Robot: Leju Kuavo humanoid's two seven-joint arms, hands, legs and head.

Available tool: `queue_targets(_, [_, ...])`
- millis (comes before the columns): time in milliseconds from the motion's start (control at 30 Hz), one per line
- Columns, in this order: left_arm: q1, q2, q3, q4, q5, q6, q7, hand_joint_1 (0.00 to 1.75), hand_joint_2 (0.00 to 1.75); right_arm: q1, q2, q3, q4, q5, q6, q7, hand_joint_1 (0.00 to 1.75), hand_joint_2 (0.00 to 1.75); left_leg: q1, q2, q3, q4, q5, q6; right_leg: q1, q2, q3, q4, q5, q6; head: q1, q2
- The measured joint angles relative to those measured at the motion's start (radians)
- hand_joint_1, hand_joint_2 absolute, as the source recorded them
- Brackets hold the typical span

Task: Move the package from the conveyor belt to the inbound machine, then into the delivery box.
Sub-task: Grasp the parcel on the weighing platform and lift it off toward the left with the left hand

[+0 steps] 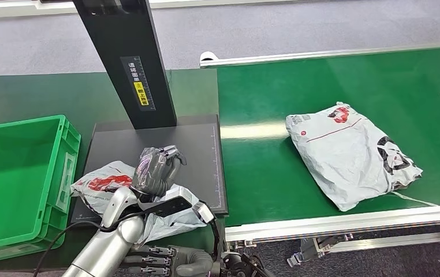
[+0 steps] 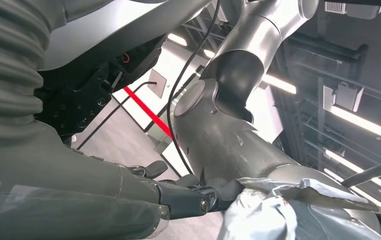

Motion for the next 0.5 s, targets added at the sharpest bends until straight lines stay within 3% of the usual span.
queue_targets(267, [0.000, 0.000, 0.002, -0.001, 0.005, 0.018, -0.003, 1.75, 1.75, -0.005, -0.005, 0.004, -0.005, 0.024, 0.003, -0.036, 0.00, 1.75, 0.000, 0.000, 0.000, 0.000, 0.000, 0.000, 0.000, 0.000, 0.000, 0.000, 0.000, 0.000, 0.000, 0.000])
queue_targets(400, [0.011, -0.001, 0.024, -0.017, 0.035, 0.089, -0.022, 1.75, 1.75, -0.026, -0.037, -0.003, -0.042, 0.164, 0.000, -0.194, 0.00, 1.75, 0.000, 0.000, 0.000, 0.000, 0.000, 0.000, 0.000, 0.000, 0.000, 0.000, 0.000, 0.000, 0.000, 0.000])
queue_targets(467, [0.023, -0.003, 0.044, -0.040, 0.058, 0.127, -0.040, 1.75, 1.75, -0.045, -0.070, -0.019, -0.077, 0.329, -0.060, -0.318, 0.00, 1.75, 0.000, 0.000, 0.000, 0.000, 0.000, 0.000, 0.000, 0.000, 0.001, 0.000, 0.000, 0.000, 0.000, 0.000])
queue_targets(500, [0.031, -0.004, 0.056, -0.054, 0.073, 0.149, -0.051, 1.65, 1.75, -0.055, -0.091, -0.031, -0.096, 0.437, -0.113, -0.388, 0.00, 1.75, 0.000, 0.000, 0.000, 0.000, 0.000, 0.000, 0.000, 0.000, 0.001, 0.000, 0.000, 0.000, 0.000, 0.000])
